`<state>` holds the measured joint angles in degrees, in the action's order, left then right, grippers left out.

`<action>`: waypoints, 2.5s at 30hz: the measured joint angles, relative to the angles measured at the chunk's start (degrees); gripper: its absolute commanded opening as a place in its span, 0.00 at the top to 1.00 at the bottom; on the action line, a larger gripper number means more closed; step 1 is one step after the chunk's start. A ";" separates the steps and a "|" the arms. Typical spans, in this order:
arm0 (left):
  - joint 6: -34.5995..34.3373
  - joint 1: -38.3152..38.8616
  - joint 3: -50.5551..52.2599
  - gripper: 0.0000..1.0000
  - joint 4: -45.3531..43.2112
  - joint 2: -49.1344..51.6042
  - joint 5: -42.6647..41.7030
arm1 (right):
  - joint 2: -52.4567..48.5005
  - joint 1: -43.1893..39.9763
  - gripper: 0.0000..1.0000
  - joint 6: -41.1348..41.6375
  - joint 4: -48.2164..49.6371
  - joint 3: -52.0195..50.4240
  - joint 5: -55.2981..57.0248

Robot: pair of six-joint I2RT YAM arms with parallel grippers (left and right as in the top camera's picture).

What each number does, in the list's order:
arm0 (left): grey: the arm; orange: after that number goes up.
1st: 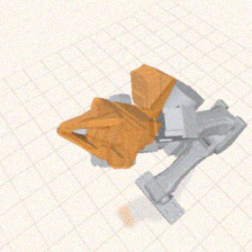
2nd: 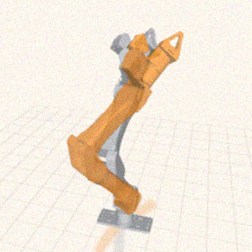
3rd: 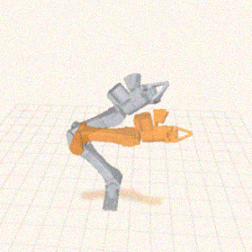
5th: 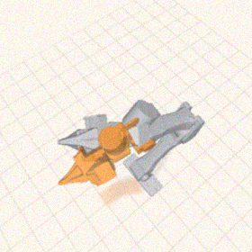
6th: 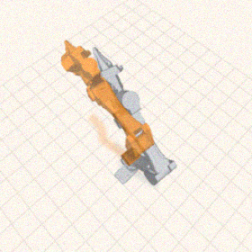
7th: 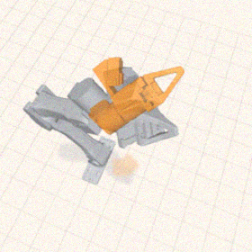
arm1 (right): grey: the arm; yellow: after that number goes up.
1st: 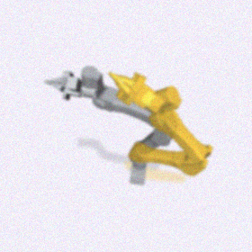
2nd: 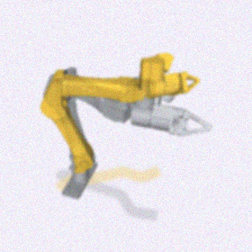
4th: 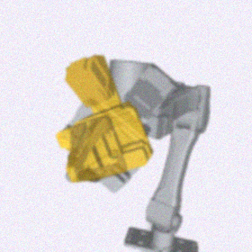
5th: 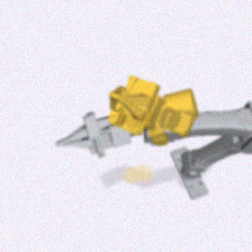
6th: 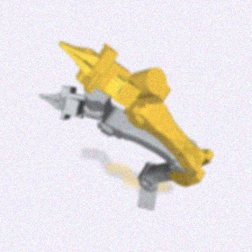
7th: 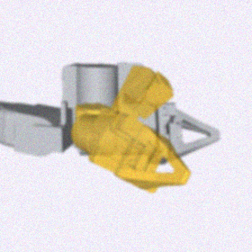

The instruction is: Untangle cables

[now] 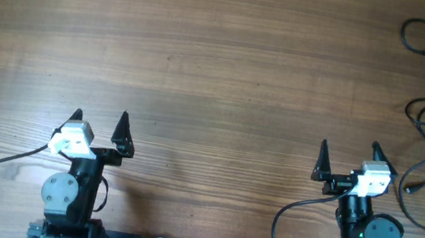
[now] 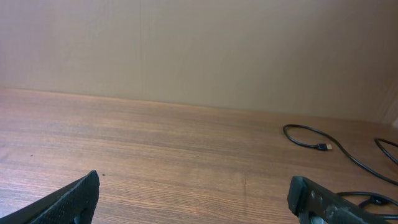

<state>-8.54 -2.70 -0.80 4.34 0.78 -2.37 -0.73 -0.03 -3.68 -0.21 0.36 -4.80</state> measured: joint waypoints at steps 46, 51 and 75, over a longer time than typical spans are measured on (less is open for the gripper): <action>10.01 1.86 0.00 0.00 0.00 0.00 -0.04 | 0.00 0.00 0.00 0.00 0.00 0.00 0.00; 10.01 1.86 0.00 0.00 0.00 0.00 -0.04 | 0.00 0.00 0.00 0.00 0.00 0.00 0.00; 10.03 1.86 0.00 0.00 0.00 0.00 -0.04 | 0.00 0.00 0.00 0.00 0.00 0.00 0.00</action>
<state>1.50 -0.84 -0.80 4.34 0.78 -2.42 -0.73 -0.03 -3.68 -0.21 0.36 -4.80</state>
